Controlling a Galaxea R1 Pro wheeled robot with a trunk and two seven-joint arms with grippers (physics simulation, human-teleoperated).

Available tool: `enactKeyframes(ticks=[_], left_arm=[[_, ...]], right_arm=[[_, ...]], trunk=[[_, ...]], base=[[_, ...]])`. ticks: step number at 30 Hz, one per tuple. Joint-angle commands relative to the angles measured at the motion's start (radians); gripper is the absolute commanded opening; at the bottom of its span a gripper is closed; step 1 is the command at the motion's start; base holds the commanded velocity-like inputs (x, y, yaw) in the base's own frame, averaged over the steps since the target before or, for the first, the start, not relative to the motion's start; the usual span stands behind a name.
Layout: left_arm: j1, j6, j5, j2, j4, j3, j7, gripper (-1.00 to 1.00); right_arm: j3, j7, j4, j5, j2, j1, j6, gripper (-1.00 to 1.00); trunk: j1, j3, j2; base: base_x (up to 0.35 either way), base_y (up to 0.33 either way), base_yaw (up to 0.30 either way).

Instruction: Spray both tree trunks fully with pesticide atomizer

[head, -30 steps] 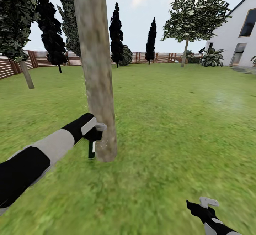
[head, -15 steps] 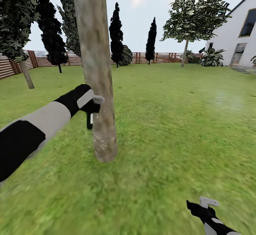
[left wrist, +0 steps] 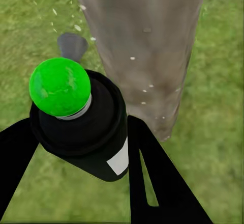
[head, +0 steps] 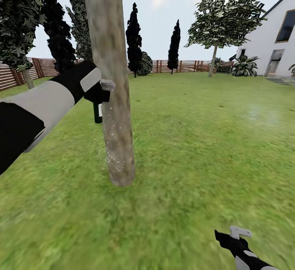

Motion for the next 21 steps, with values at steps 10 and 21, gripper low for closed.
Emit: enactKeyframes(ticks=[10, 21], left_arm=[[0.078, 0.001, 0.009, -0.017, 0.040, -0.016, 0.007, -1.00], [0.337, -0.011, 0.006, -0.024, 0.043, -0.016, 0.005, -1.00]], right_arm=[[0.007, 0.003, 0.001, -0.010, 0.000, -0.001, -0.003, 1.00], [0.007, 0.003, 0.001, -0.010, 0.000, -0.001, -0.003, 1.00]], trunk=[[0.000, -0.001, 0.000], [0.000, -0.001, 0.000]], base=[[0.000, 0.000, 0.000], [0.000, 0.000, 0.000]])
